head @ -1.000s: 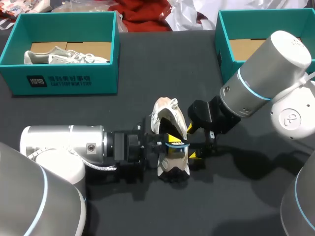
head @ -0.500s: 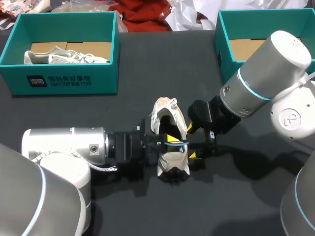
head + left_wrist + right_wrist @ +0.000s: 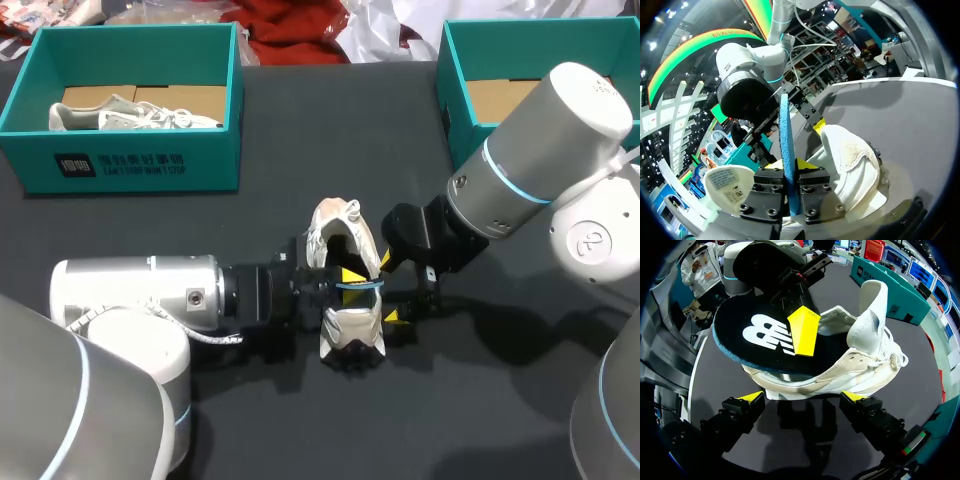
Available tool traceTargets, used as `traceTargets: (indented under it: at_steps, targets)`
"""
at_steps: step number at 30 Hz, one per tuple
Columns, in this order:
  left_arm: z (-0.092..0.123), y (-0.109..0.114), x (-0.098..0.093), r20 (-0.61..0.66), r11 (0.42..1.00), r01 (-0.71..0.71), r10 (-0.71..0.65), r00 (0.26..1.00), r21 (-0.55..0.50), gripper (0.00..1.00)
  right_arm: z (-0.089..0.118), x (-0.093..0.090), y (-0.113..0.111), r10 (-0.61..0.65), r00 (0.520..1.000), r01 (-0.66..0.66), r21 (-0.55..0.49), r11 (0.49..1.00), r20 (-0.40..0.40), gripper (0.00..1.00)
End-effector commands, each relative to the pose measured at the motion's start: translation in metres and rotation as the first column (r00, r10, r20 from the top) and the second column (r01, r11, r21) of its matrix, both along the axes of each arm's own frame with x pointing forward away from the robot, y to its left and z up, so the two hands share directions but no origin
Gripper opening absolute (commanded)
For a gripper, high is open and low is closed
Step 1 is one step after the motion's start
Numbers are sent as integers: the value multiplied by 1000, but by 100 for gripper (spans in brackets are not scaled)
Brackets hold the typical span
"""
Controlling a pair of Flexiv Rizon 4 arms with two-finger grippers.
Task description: Take the shoe out of the shoebox, open the shoe tongue, remove and reinsert the insole, then place the shoe into the shoebox
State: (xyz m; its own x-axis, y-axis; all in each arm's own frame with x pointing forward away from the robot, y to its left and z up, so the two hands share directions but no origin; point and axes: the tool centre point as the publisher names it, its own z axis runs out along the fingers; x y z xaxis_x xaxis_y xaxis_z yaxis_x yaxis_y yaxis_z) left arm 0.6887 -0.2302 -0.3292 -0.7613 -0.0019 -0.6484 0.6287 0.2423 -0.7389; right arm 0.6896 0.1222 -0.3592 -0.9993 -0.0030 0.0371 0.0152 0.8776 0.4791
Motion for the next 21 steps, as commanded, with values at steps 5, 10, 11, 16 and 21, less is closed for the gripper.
traceTargets:
  at_steps: [5,10,11,16,21]
  targets:
    - [13,5,-12,22,999,22,-22,1000,-24,37,-1,-1,1,-2,1000,2,-1,1000,2,100]
    - [25,10,-23,51,998,47,-46,998,-34,37,-1,-1,1,-2,1000,2,-1,1000,2,100]
    - [26,11,-25,60,998,51,-49,997,-31,37,-1,-1,1,-2,1000,2,-1,1000,2,100]
    - [29,12,-29,83,998,52,-50,995,-23,11,-1,-1,1,-2,1000,2,-1,1000,2,100]
    - [20,8,-26,103,999,47,-47,994,7,0,-1,-1,1,-2,1000,2,-1,1000,2,100]
